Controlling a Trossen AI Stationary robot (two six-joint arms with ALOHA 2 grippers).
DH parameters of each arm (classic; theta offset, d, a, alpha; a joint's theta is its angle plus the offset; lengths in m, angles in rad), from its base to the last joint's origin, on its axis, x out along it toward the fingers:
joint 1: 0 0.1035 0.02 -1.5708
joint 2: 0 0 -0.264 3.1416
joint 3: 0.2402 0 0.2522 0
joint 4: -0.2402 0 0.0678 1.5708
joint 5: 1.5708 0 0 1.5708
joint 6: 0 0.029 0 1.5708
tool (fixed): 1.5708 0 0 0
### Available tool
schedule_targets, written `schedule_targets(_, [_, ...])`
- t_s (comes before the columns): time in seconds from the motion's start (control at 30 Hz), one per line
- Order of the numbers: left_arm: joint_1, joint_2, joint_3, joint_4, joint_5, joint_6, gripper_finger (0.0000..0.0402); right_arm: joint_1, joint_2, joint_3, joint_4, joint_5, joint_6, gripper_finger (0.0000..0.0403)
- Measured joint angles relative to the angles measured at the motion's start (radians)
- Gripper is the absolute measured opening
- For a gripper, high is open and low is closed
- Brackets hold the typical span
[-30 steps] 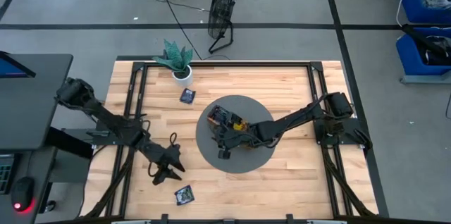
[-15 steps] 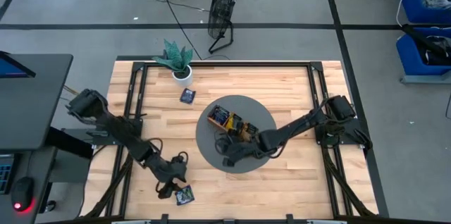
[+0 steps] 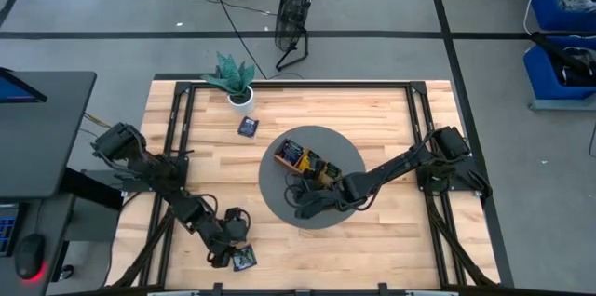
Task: Pick & Place Tea
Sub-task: Put the dark blue tea bag into the left section of the wooden organizer
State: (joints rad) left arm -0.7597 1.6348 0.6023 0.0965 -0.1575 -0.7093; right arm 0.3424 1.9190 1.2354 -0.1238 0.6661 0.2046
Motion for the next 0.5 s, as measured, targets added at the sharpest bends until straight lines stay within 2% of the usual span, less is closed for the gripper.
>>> schedule_targets(0.23, [-0.021, 0.004, 0.03, -0.083, -0.14, 0.146, 0.0199, 0.0, 0.0, 0.0, -0.001, 0.012, -0.002, 0.0188])
schedule_targets(0.5, [-0.037, 0.004, 0.032, -0.128, -0.187, 0.173, 0.0199, 0.0, 0.0, 0.0, -0.035, 0.042, 0.023, 0.0188])
